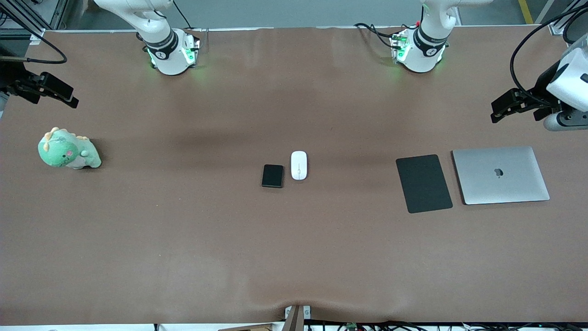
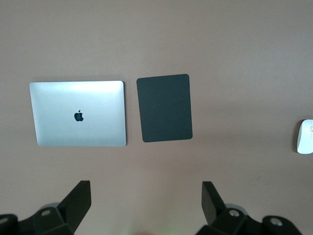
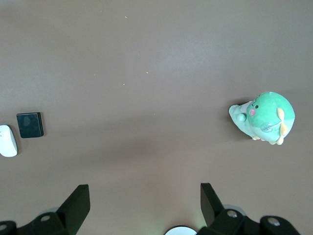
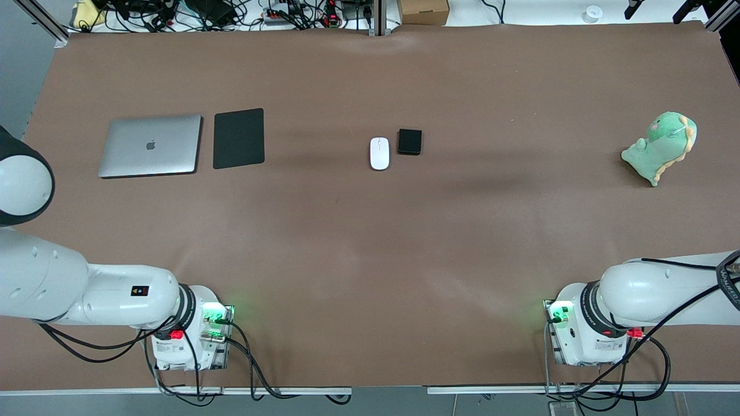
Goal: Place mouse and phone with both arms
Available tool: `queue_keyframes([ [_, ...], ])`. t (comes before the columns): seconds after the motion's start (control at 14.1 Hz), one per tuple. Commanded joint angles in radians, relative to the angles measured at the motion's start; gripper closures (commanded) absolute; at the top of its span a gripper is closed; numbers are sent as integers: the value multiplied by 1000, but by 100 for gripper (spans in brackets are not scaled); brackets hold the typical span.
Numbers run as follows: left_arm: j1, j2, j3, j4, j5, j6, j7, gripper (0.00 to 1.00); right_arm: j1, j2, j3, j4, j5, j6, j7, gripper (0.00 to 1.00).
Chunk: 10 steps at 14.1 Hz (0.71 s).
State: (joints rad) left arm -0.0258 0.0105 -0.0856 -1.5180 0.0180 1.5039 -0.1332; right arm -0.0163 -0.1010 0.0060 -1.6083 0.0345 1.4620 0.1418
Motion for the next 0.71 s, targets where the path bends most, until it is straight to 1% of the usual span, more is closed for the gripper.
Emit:
queue_keyframes([
  [0.0,3,-10,0,13,20,-16,20,0,12,9,-4,21,-7,-6,-4,0],
  [0.64,0,-7,-2,27,16,-16,6,0,6,10,-6,21,-7,-8,-7,0],
])
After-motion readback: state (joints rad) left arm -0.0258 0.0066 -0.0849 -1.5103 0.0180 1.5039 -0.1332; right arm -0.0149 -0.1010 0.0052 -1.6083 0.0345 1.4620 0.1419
